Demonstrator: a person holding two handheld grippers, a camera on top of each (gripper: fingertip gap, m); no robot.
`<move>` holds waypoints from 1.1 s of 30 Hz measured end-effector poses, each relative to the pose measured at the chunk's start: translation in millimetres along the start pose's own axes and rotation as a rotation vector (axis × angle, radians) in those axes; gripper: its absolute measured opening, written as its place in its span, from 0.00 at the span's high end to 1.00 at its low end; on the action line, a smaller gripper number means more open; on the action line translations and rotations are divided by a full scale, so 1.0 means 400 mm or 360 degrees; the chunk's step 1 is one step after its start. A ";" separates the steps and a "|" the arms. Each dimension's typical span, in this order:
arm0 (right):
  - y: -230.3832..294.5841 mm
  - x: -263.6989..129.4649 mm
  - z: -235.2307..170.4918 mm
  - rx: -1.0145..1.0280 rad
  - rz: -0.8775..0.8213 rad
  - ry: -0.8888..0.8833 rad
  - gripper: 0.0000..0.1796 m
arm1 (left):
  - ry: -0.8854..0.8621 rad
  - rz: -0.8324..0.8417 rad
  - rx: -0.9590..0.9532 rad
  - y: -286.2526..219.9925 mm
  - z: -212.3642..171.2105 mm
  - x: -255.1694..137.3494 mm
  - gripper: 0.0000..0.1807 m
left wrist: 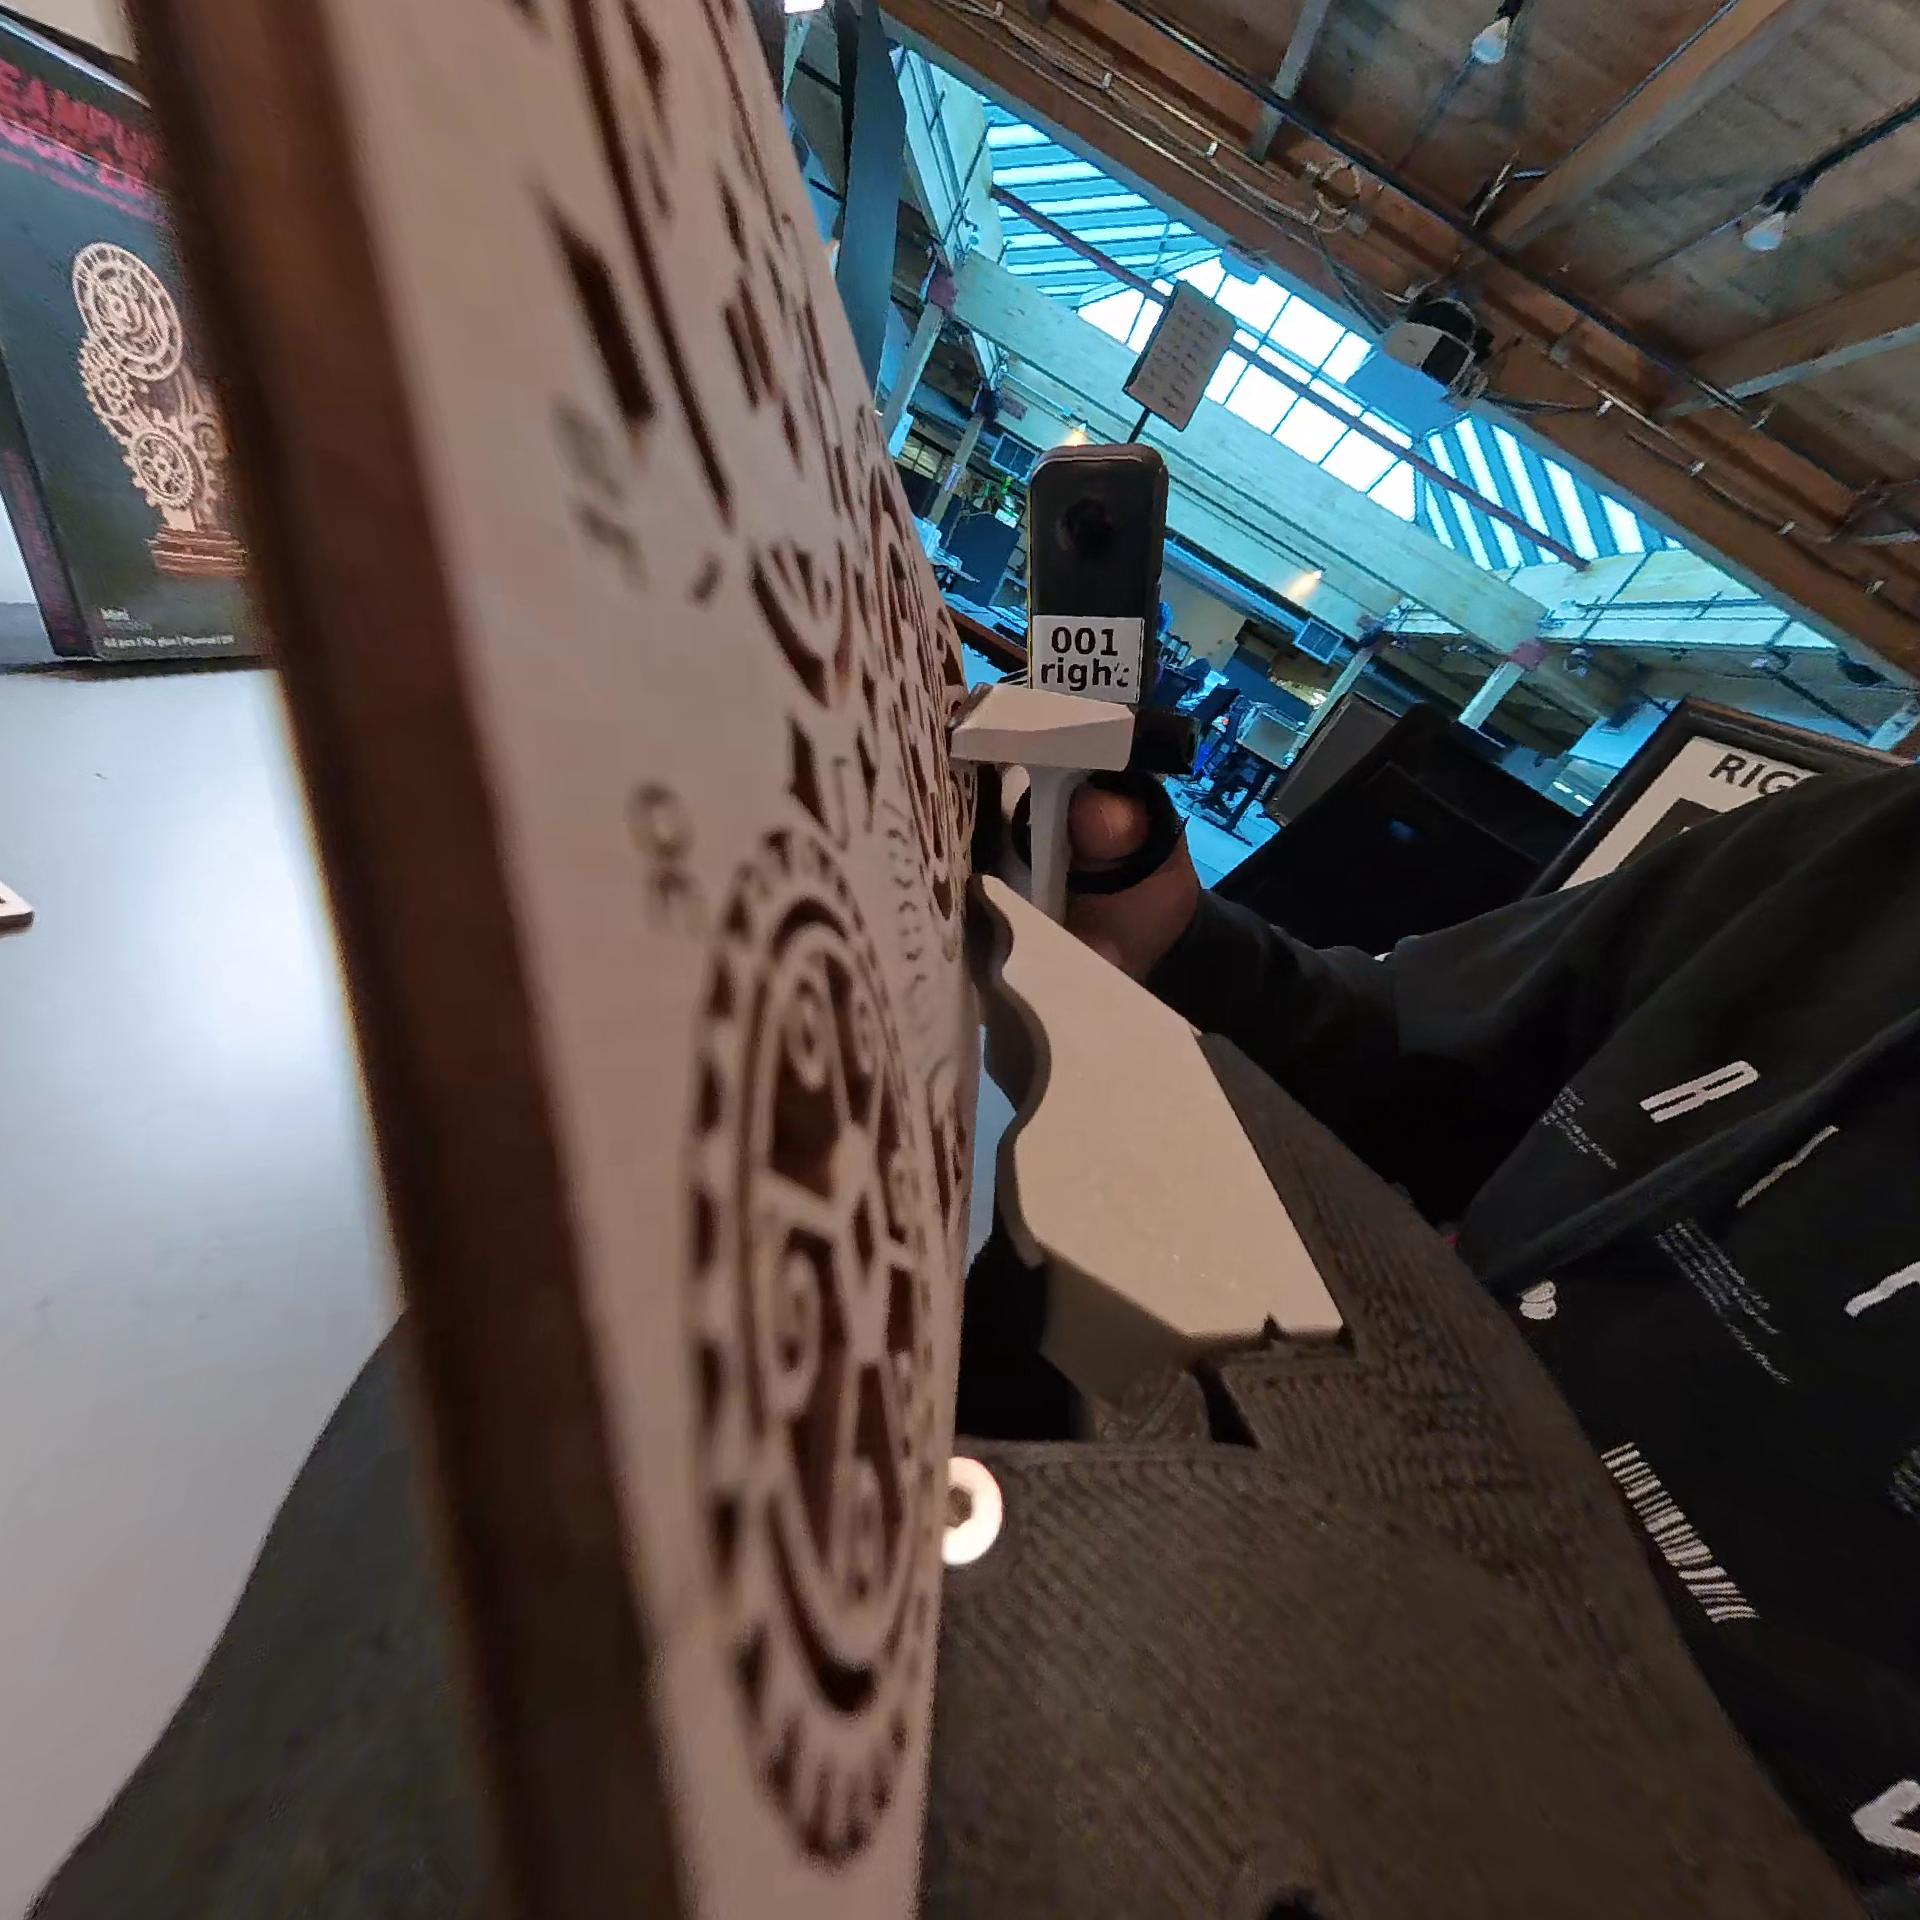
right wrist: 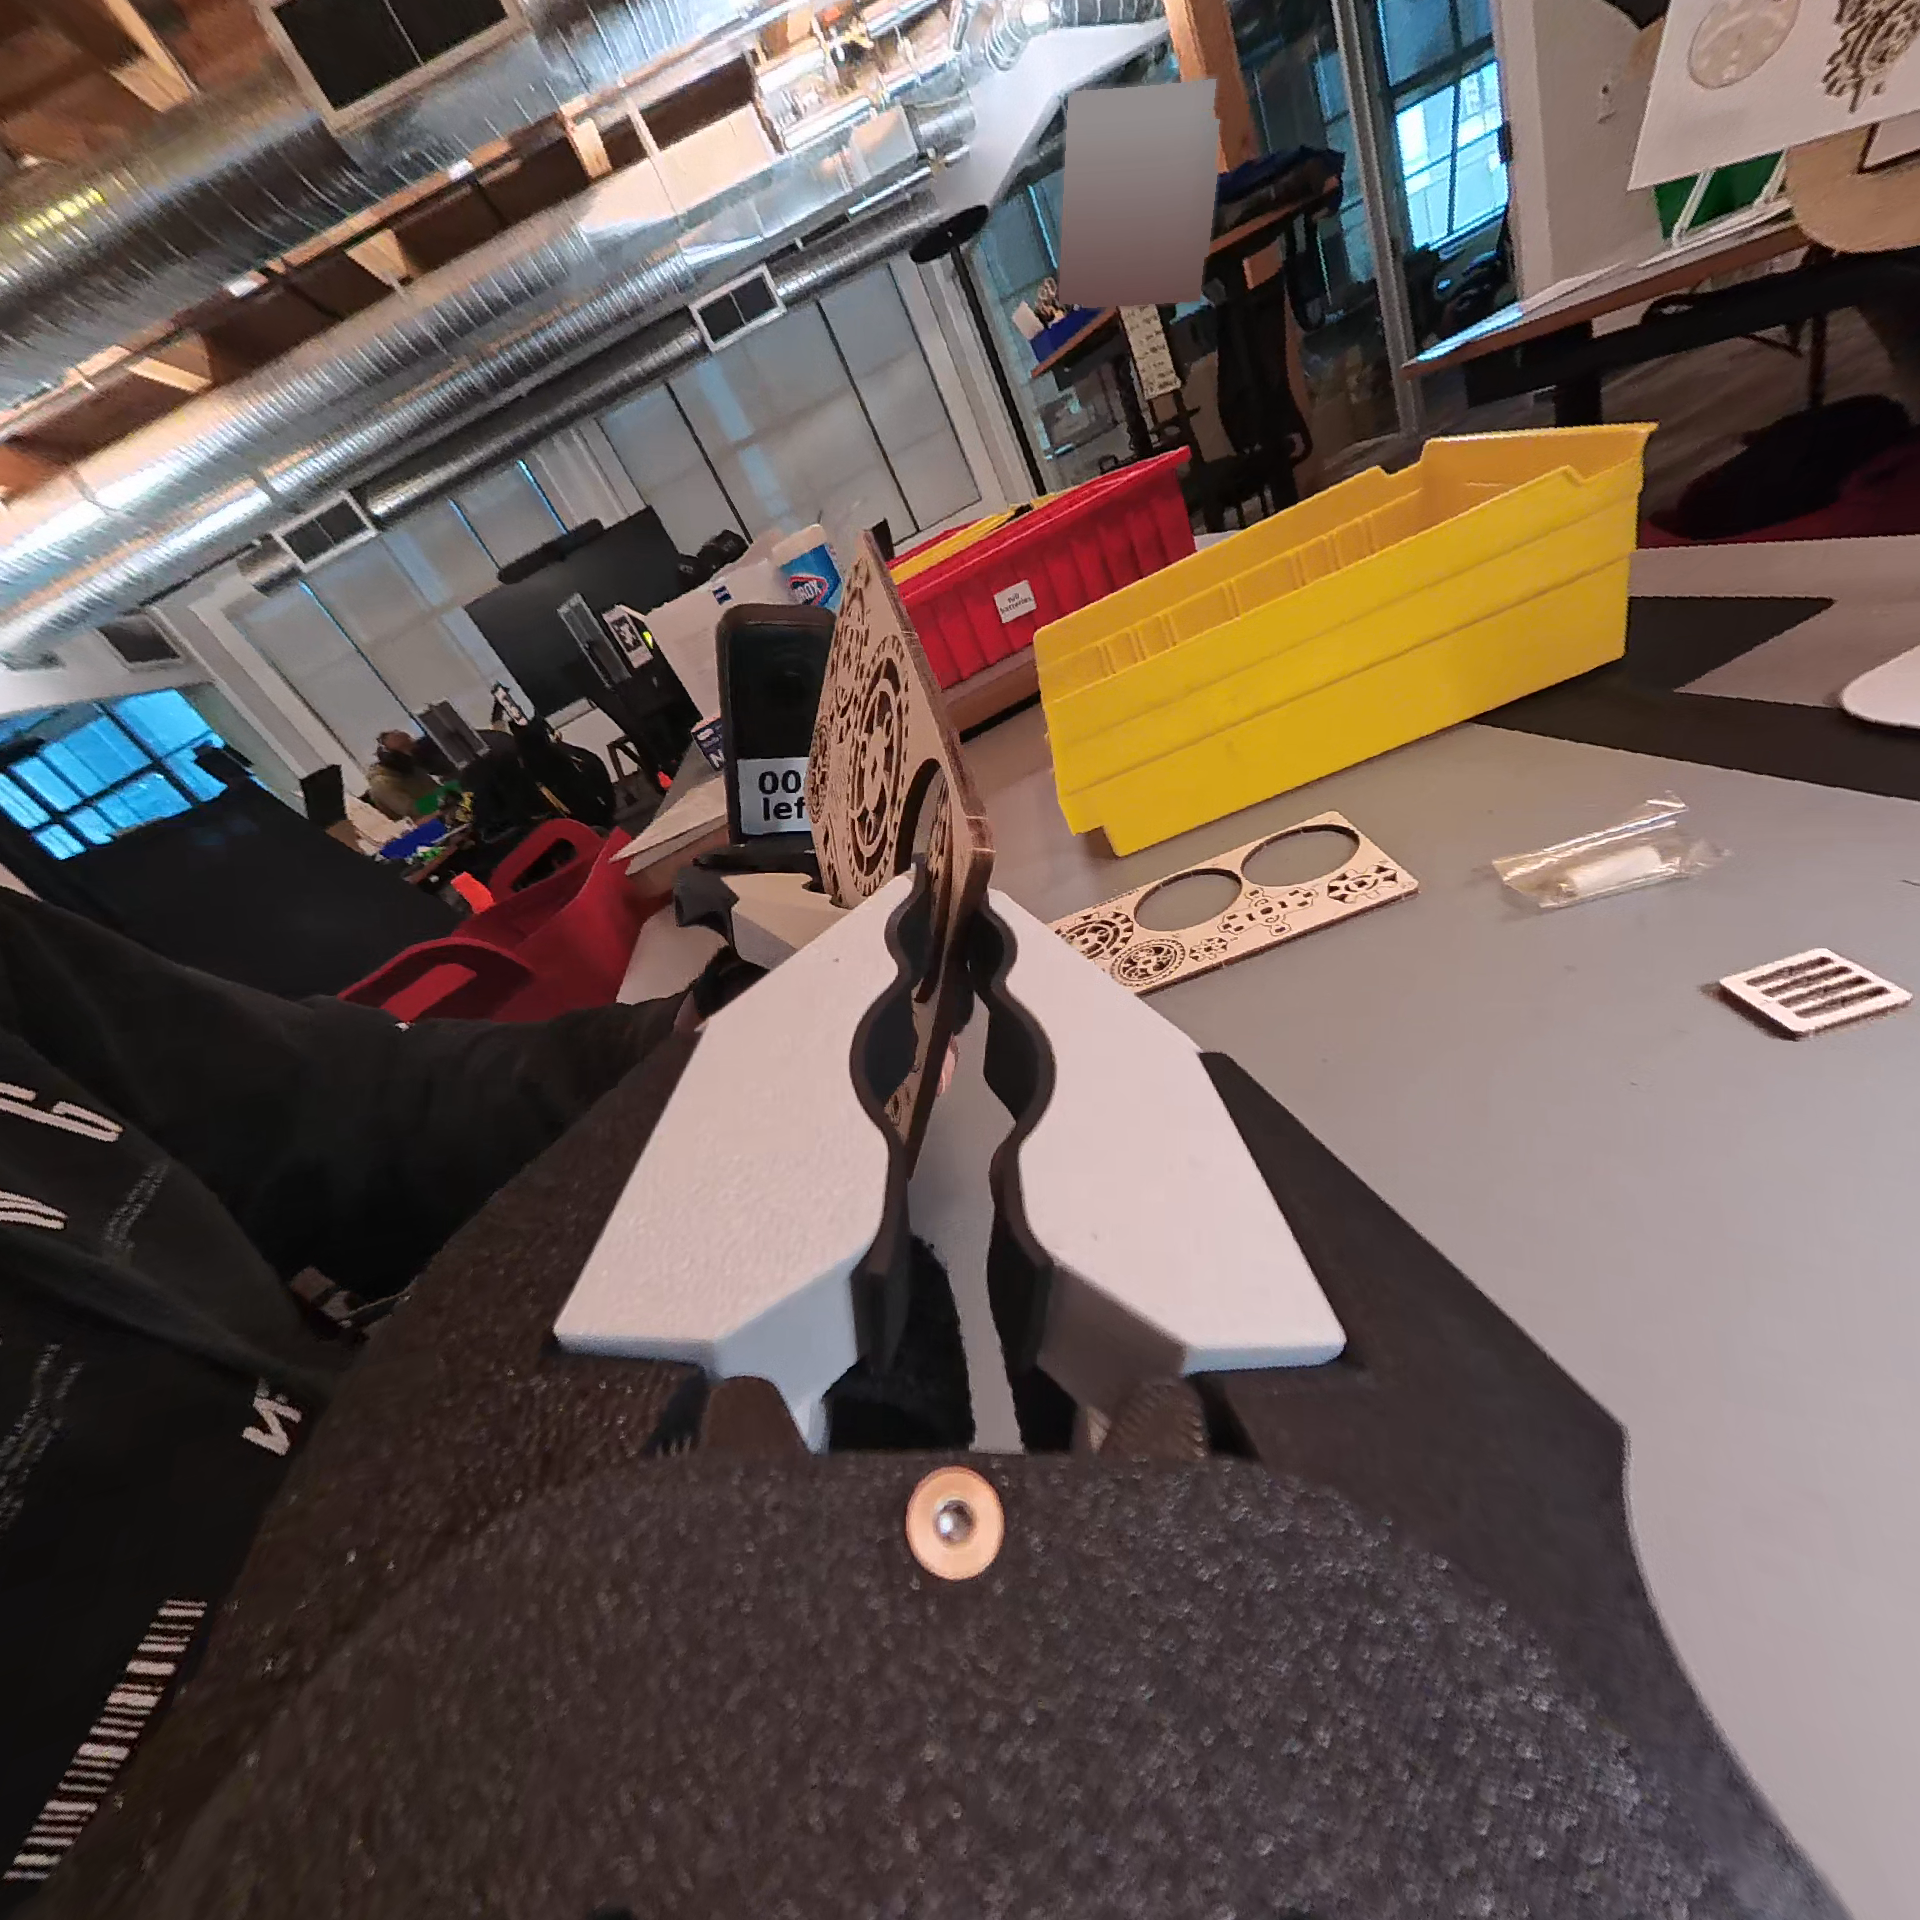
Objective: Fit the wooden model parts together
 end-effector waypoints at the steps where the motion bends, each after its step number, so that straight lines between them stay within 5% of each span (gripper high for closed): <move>1: -0.001 0.000 0.000 0.0022 -0.0004 0.0005 0.98 | -0.0001 0.0014 0.0015 0.000 -0.001 0.001 0.99; 8: 0.008 -0.010 0.009 0.0054 0.0195 -0.0089 1.00 | -0.0084 -0.0120 -0.0075 0.000 0.001 0.005 0.97; 11: 0.002 -0.040 0.036 -0.0037 0.0219 -0.0077 0.99 | -0.0143 -0.0029 -0.0088 0.029 0.025 -0.033 0.79; 16: -0.010 -0.113 0.085 -0.0353 0.0071 0.0161 0.99 | -0.0085 0.0426 0.0404 0.041 0.099 -0.102 0.69; 20: 0.011 -0.134 0.100 -0.0643 -0.0064 0.0523 1.00 | 0.0147 0.0658 0.0847 0.008 0.148 -0.107 0.71; 23: 0.043 -0.099 0.082 -0.0743 -0.0002 0.0804 1.00 | 0.0491 0.0593 0.1042 -0.021 0.126 -0.039 0.74; 28: 0.069 -0.056 0.089 -0.0819 0.0081 0.1028 0.99 | 0.0769 0.0224 0.0920 -0.053 0.121 0.035 0.96; 33: 0.081 -0.069 0.105 -0.0741 0.0242 0.1011 0.99 | 0.0720 -0.0069 0.0625 -0.056 0.150 0.031 0.84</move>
Point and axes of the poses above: each gripper's, where its closed fingertips meet, x out along the fingers, z out of its top, y = z × x across the jaws, the point moved 8 cm from there along -x, back along the fingers, and after that the axes turned 4 degrees about y, right-handed, at the moved point
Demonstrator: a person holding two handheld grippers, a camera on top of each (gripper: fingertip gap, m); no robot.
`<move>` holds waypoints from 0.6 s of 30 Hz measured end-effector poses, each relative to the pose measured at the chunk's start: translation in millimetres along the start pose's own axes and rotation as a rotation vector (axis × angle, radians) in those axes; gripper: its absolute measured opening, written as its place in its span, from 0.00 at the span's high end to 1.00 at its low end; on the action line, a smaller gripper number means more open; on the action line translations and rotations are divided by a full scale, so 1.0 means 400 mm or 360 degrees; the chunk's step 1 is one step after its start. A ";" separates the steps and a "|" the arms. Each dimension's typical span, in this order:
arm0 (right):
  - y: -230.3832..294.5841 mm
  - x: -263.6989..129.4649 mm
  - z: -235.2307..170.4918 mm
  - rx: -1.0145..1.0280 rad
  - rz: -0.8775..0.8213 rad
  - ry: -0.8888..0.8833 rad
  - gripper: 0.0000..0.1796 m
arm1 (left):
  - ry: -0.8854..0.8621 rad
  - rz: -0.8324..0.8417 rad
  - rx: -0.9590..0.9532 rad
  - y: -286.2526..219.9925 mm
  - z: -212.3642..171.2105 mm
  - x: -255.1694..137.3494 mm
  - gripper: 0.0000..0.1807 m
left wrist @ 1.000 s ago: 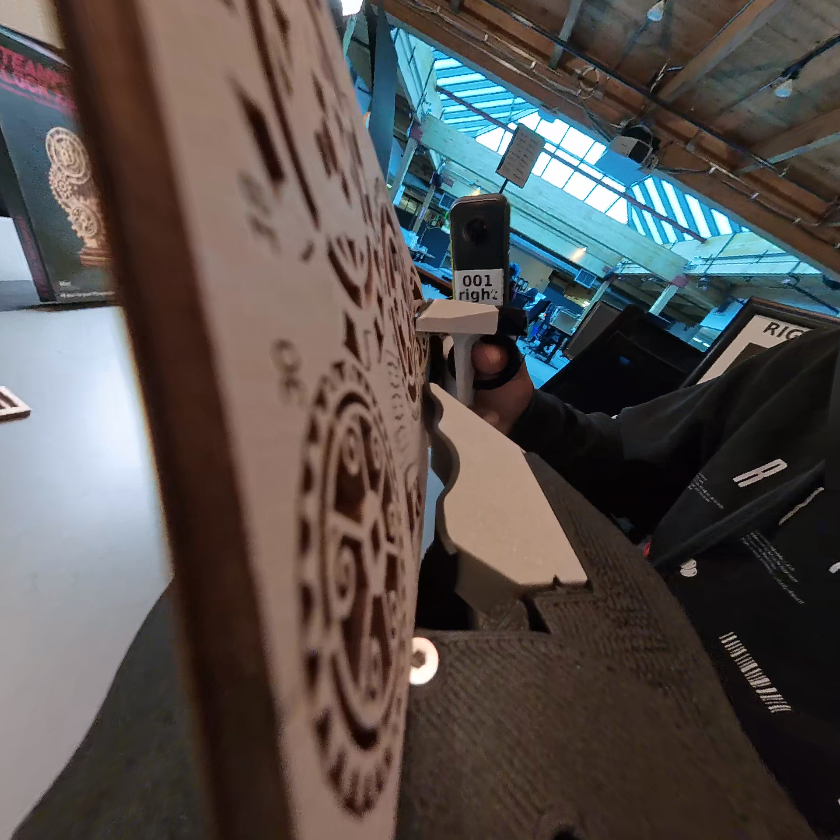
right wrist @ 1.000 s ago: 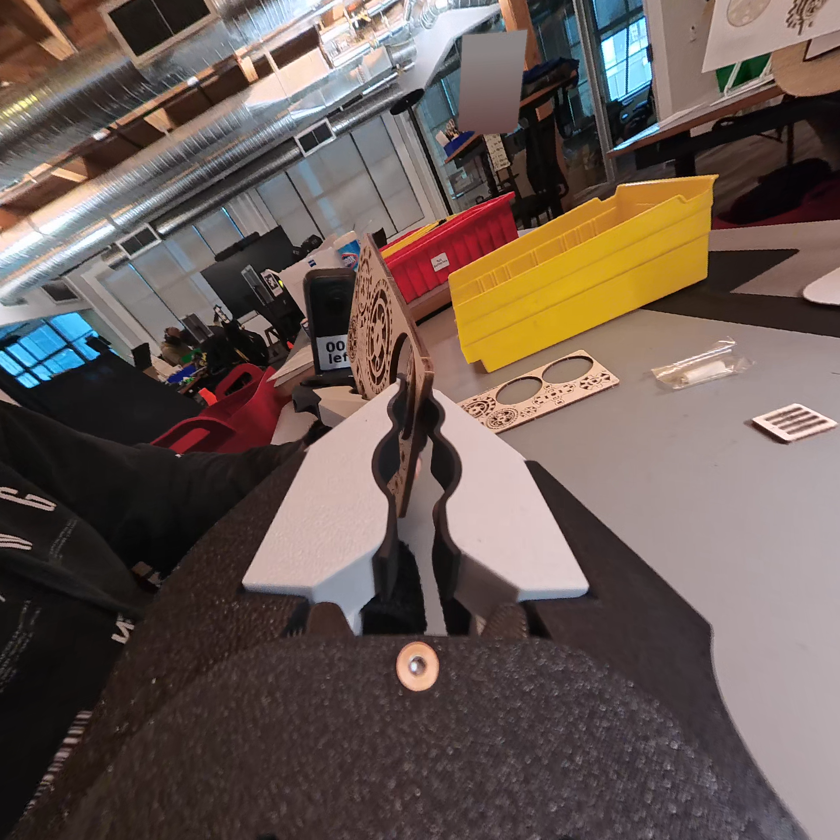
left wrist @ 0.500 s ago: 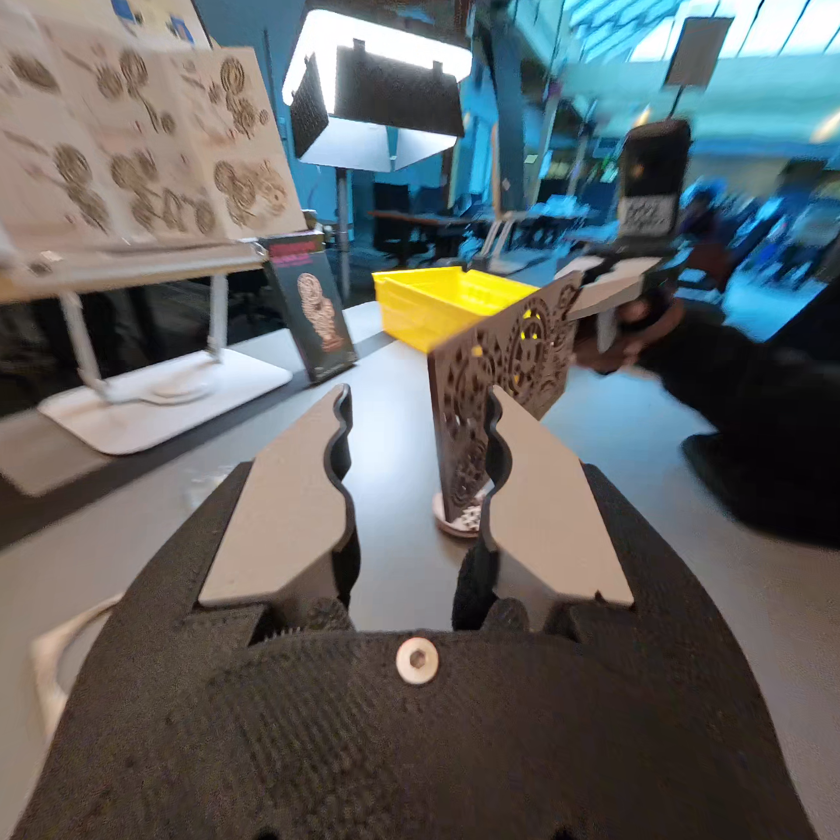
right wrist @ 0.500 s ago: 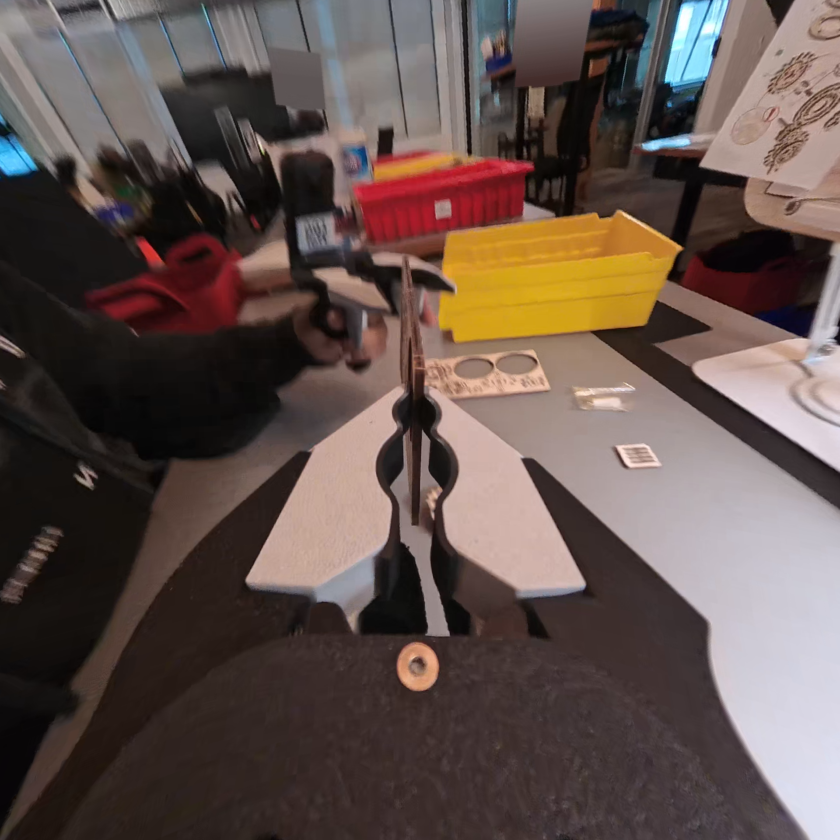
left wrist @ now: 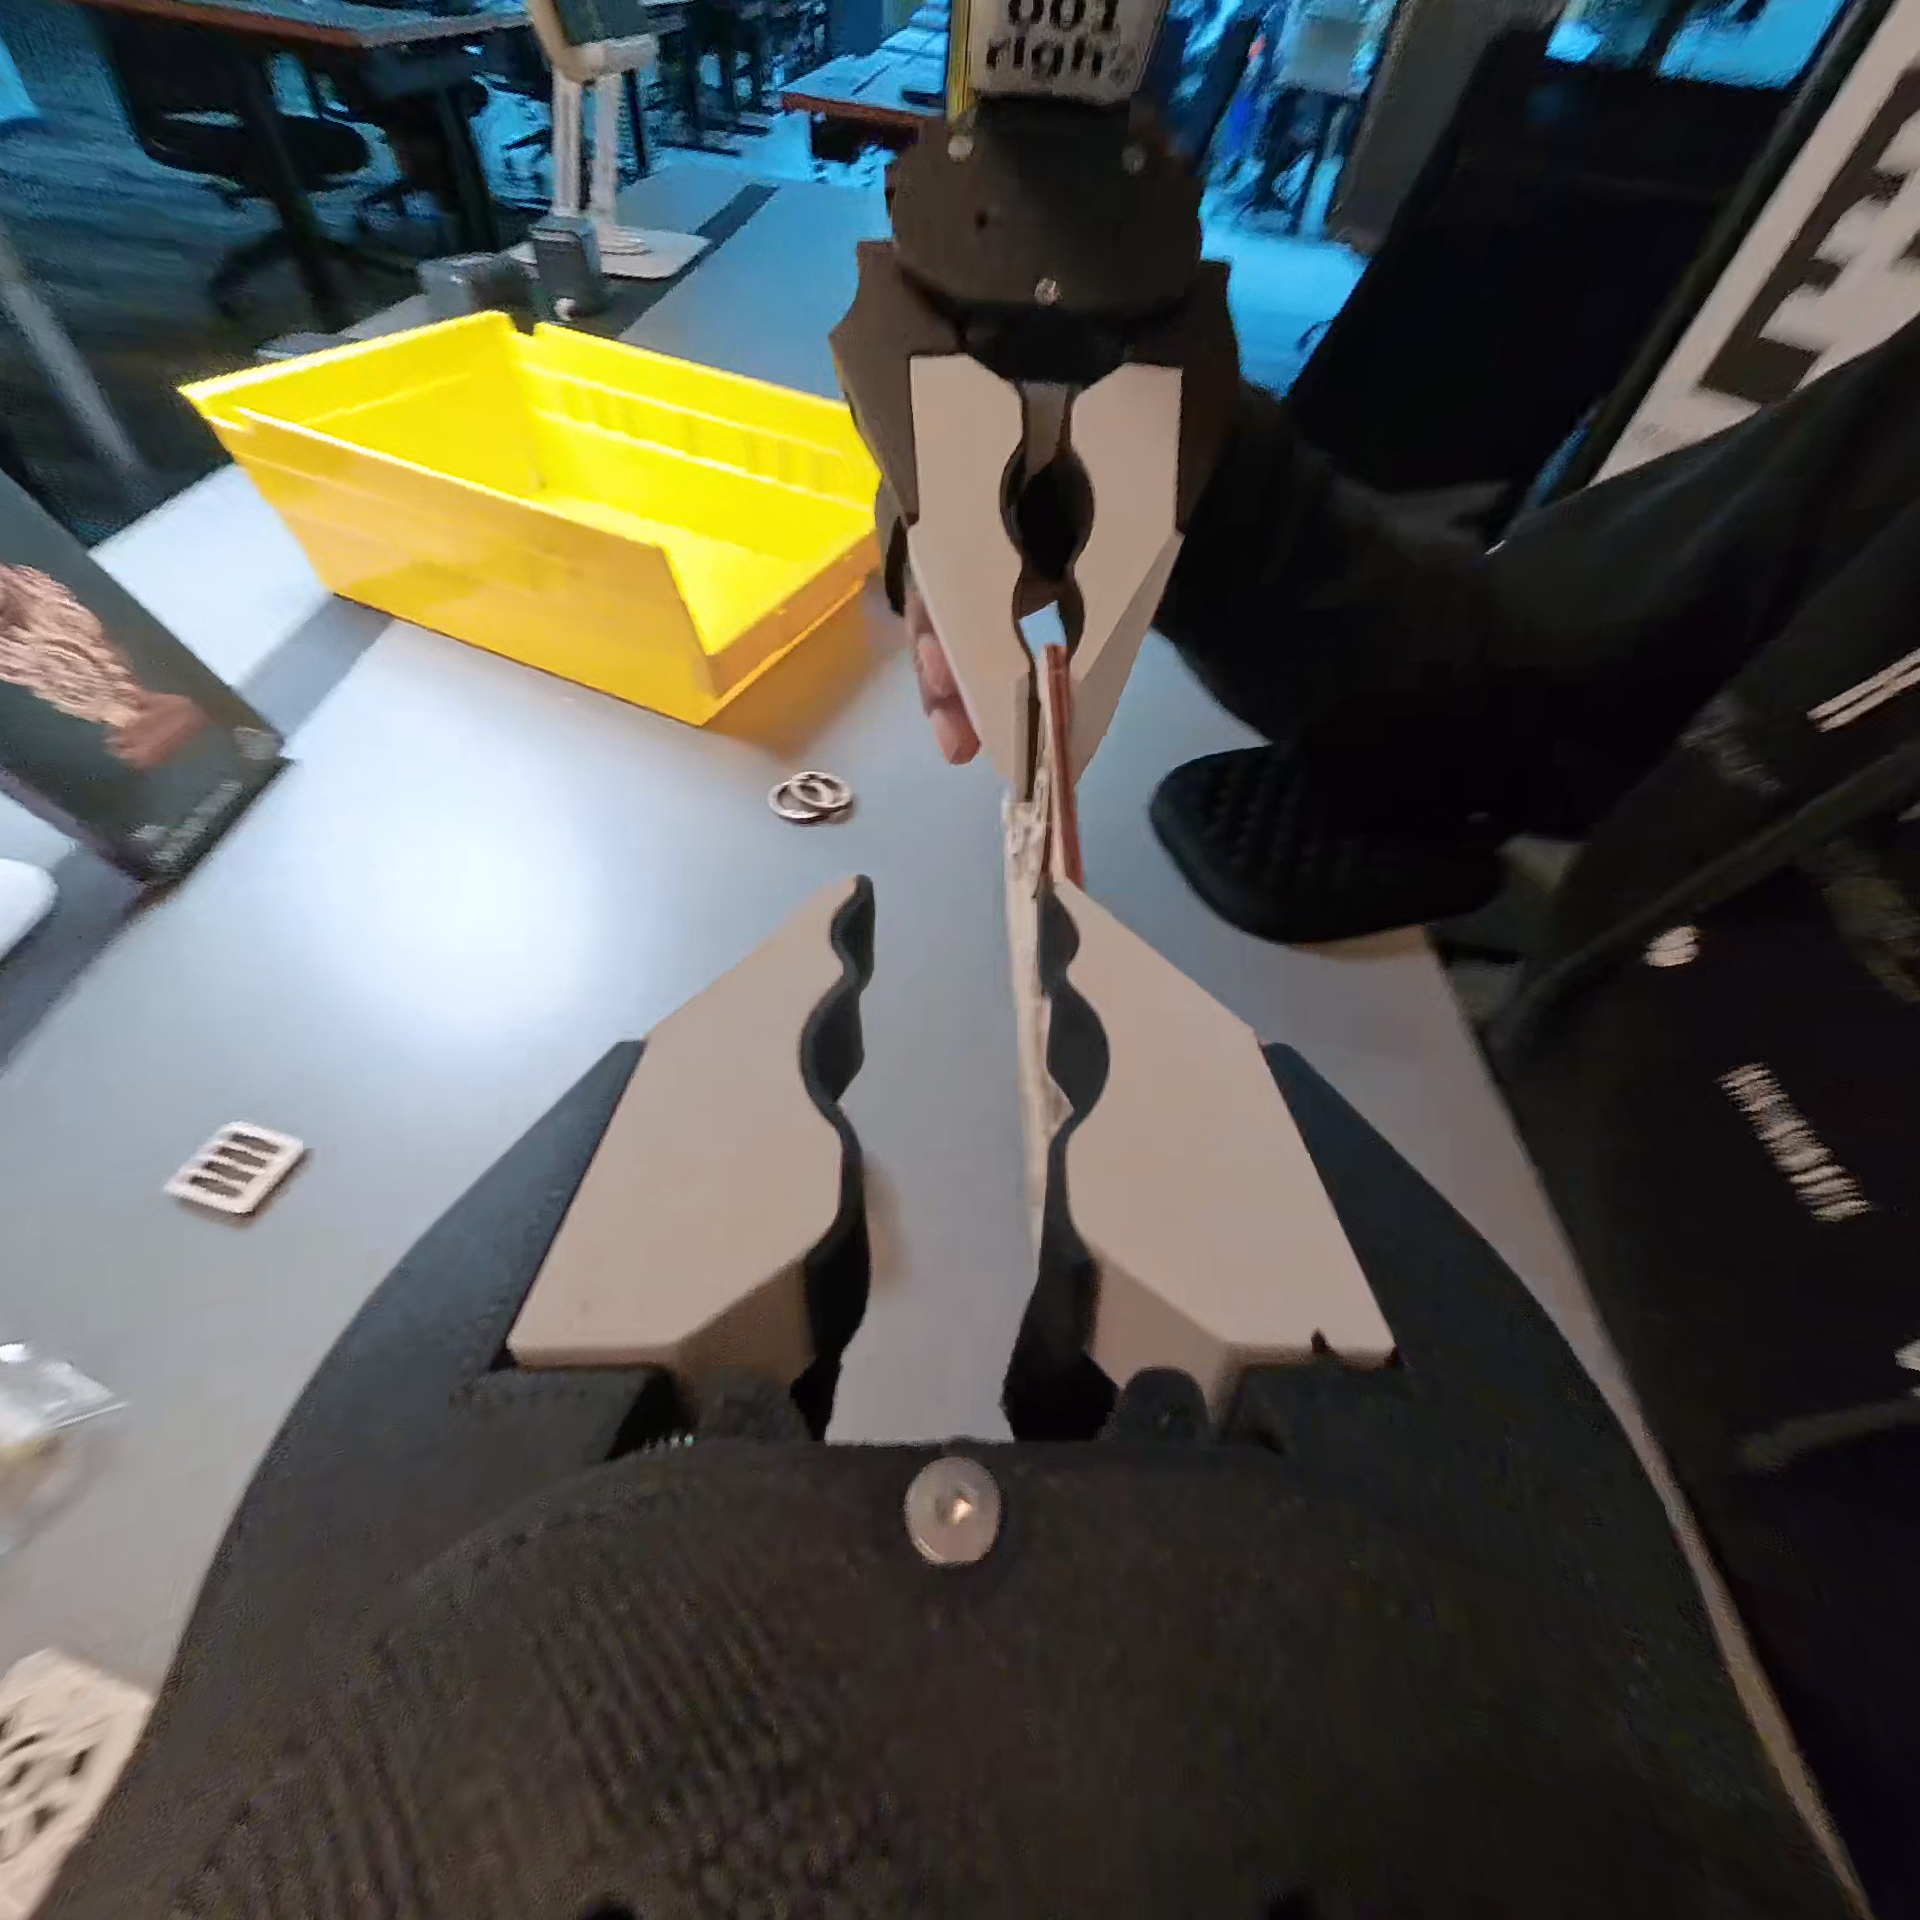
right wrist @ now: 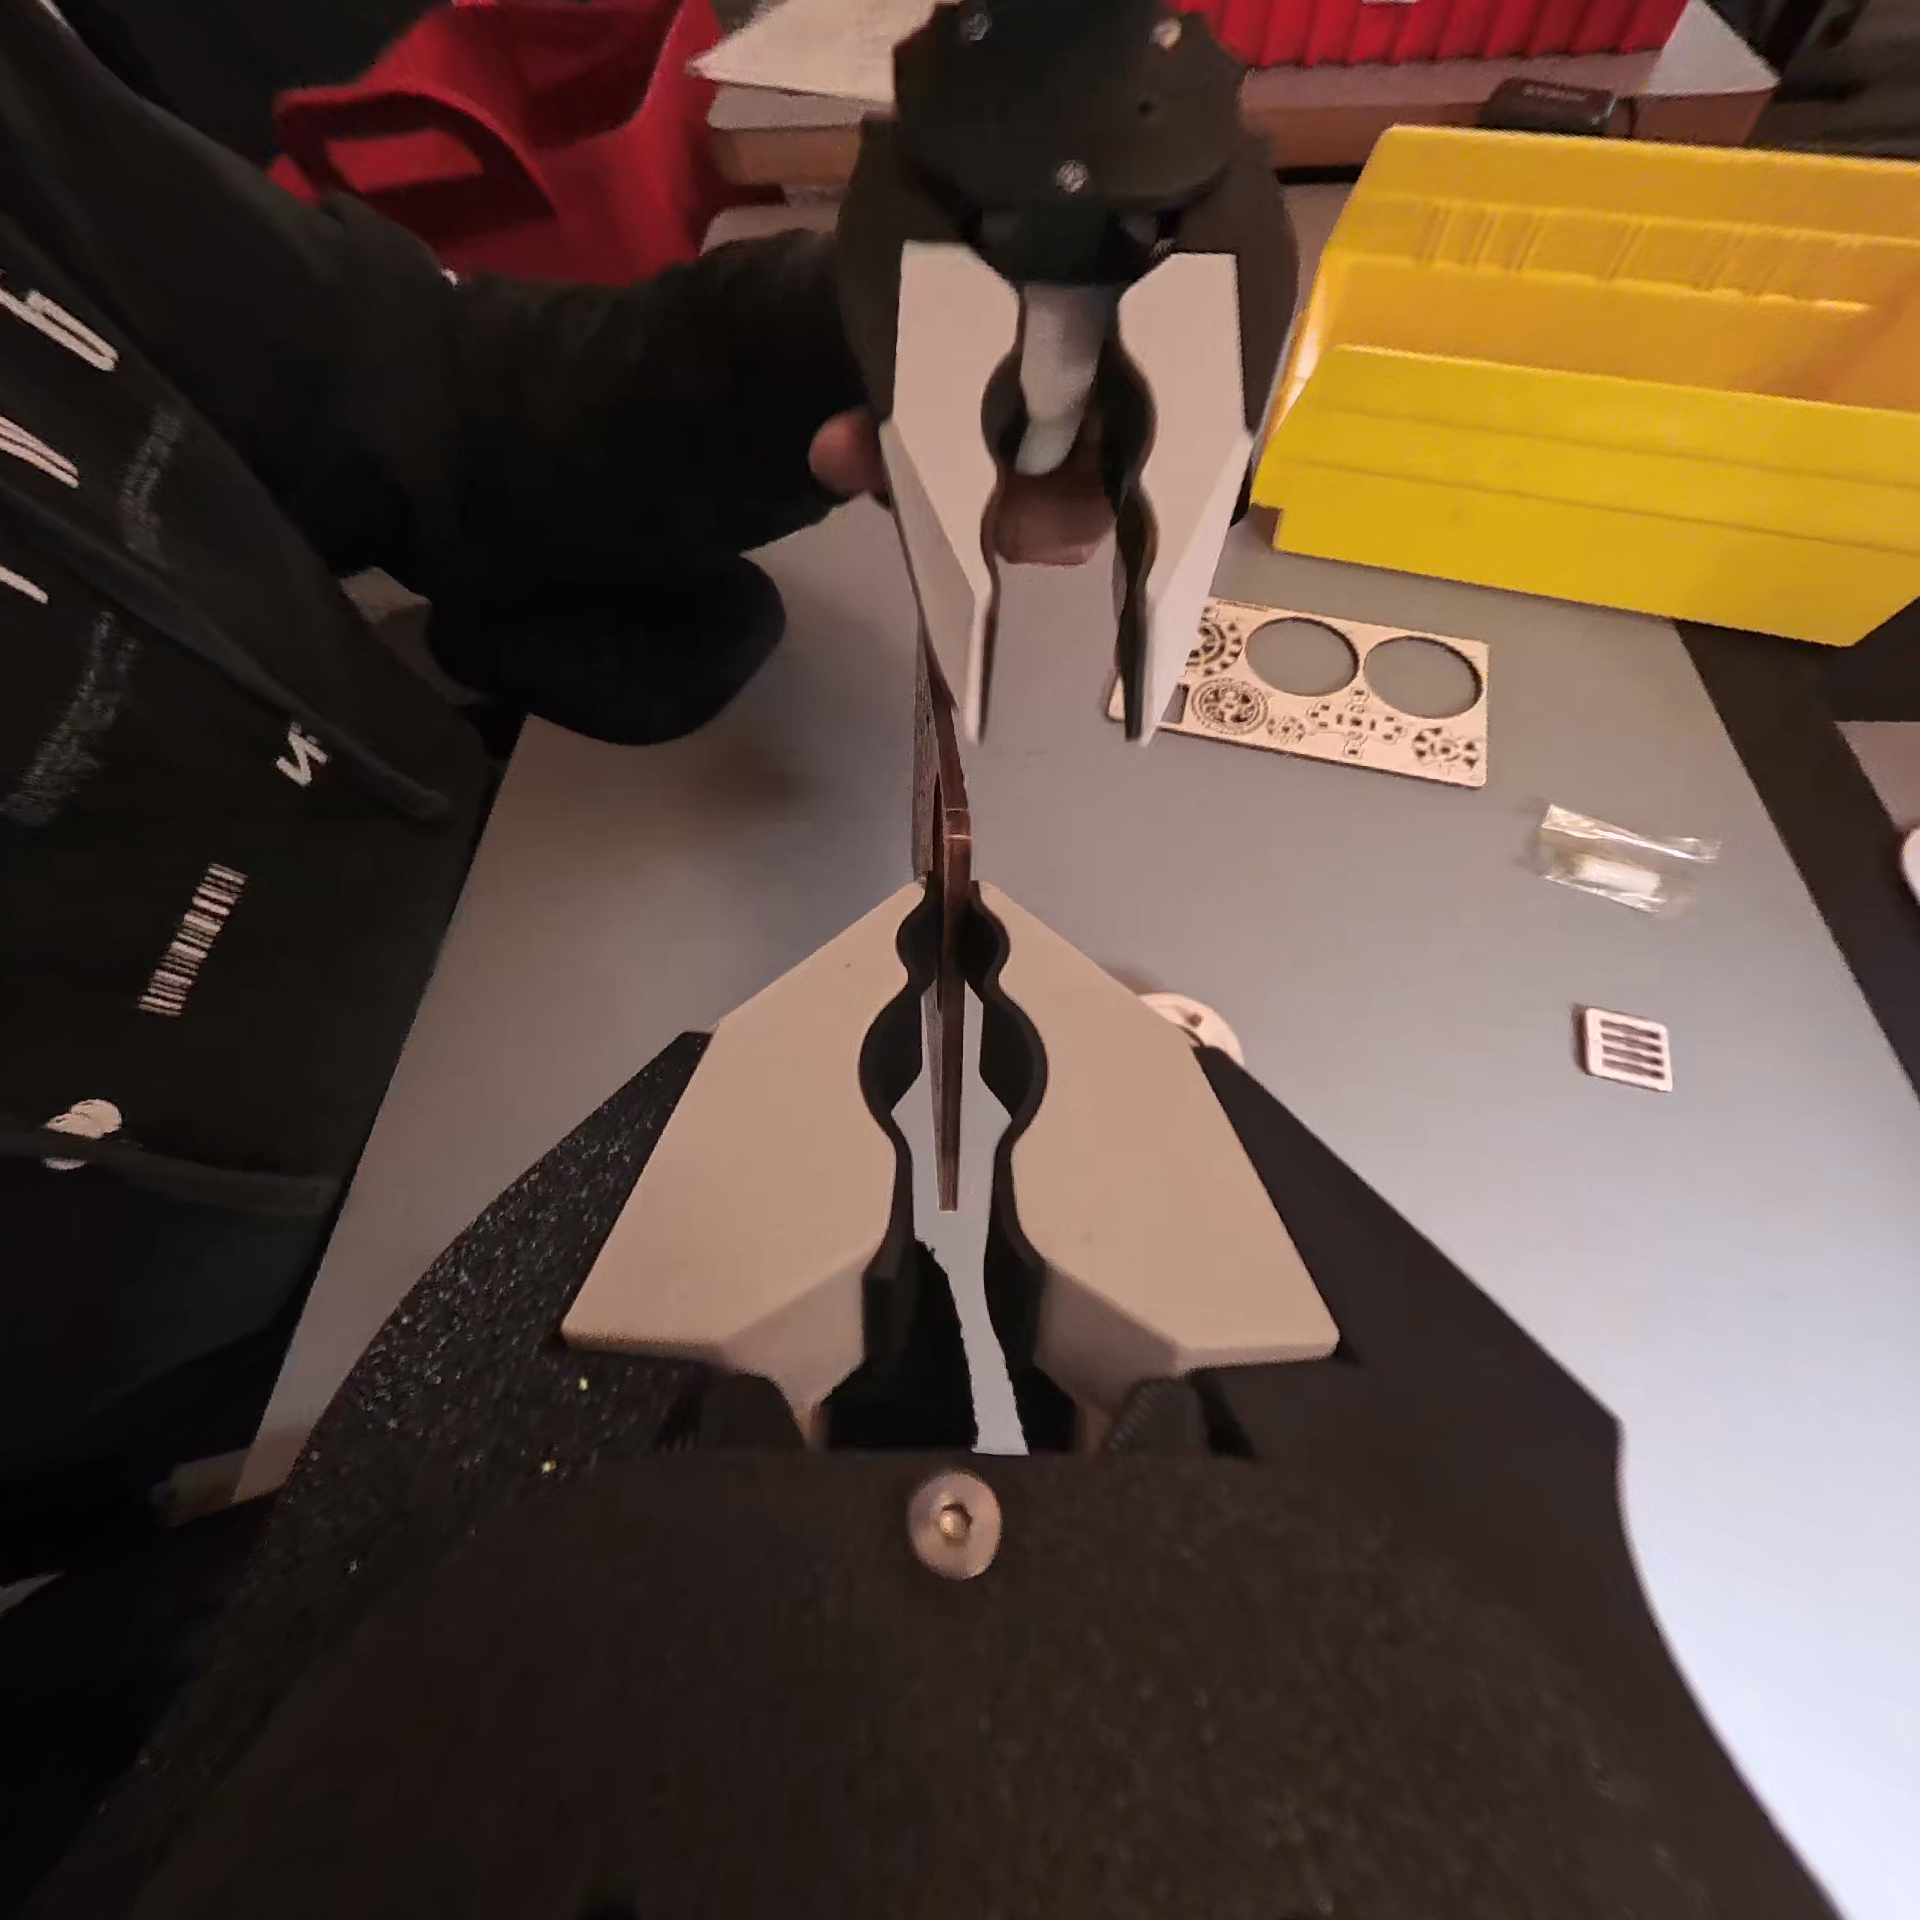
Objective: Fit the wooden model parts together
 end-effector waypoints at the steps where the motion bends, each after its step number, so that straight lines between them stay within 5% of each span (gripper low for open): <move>1: -0.001 0.002 -0.008 -0.0005 -0.0015 0.0025 0.99 | -0.0007 -0.0052 -0.0042 -0.001 -0.005 -0.001 0.82; 4: -0.011 0.018 -0.025 0.0005 -0.0039 0.0078 0.99 | 0.0161 -0.0158 -0.0014 -0.027 -0.034 0.031 0.79; 8: -0.016 0.025 -0.015 -0.0022 -0.0055 0.0092 0.99 | 0.0294 0.0012 0.0136 -0.026 -0.053 0.081 0.99; 14: -0.072 -0.064 0.000 0.0052 -0.0381 -0.0490 0.89 | -0.0218 0.0122 -0.0053 0.015 -0.008 0.020 0.99; 18: -0.097 -0.068 -0.026 0.0309 -0.0220 -0.0933 0.83 | -0.0548 0.0125 -0.0245 0.034 -0.006 -0.007 0.99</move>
Point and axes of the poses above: each gripper's, where its closed fingertips meet, x out along the fingers, z out of its top, y = z × x across the jaws, the point moved 8 cm from there along -x, back along the fingers, and after that the axes turned 4 degrees about y, right-handed, at the moved point
